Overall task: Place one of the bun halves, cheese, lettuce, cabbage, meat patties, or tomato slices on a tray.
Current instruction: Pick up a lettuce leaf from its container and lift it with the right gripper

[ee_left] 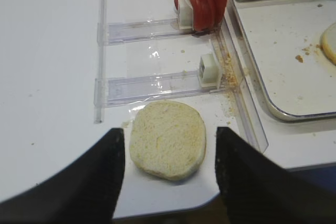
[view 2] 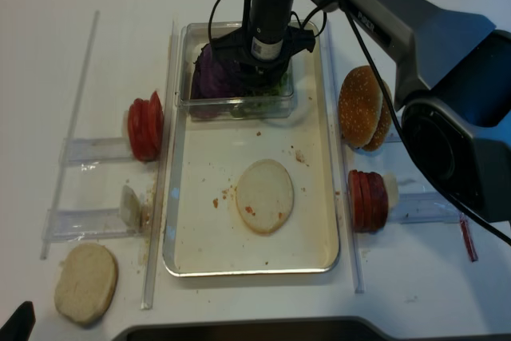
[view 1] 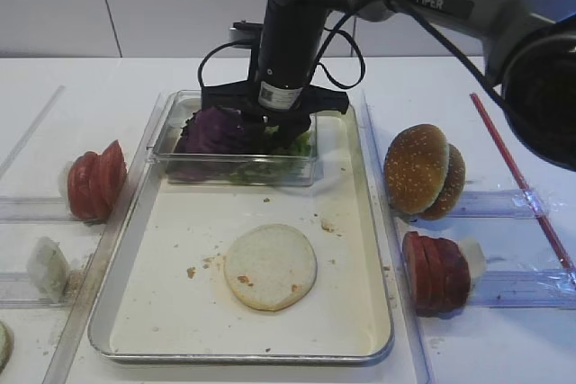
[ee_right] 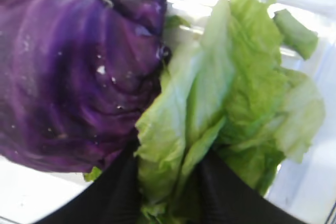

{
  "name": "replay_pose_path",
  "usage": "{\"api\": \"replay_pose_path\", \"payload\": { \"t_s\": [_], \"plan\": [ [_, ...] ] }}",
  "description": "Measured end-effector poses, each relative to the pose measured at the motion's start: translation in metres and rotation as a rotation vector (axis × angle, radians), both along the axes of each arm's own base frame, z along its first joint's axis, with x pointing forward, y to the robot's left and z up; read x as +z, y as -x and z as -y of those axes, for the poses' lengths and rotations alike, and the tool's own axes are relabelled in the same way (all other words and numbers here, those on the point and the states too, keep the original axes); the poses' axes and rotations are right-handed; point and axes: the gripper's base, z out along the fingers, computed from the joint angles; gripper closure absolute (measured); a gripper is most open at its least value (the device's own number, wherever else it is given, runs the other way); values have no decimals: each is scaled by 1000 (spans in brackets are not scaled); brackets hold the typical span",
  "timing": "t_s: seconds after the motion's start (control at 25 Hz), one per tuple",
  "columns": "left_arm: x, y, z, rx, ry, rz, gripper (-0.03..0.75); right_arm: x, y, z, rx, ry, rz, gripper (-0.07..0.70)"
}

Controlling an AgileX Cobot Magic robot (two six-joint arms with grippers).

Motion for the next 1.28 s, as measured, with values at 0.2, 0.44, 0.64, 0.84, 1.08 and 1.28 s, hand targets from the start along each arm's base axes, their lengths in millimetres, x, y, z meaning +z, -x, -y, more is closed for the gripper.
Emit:
{"api": "replay_pose_path", "payload": {
  "t_s": [0.2,0.44,0.64,0.84,1.08,1.28],
  "plan": [
    [0,0,0,0,0,0,358,0,0,0,-1,-5,-3,414],
    [0,0,0,0,0,0,358,2,1,0,-1,-7,0,506],
    [0,0,0,0,0,0,358,18,3,2,2,-22,28,556],
    [0,0,0,0,0,0,358,30,5,3,2,-33,50,560],
    [0,0,0,0,0,0,358,51,9,8,4,-34,100,561],
    [0,0,0,0,0,0,358,76,15,13,5,-57,146,561]
  ]
}}
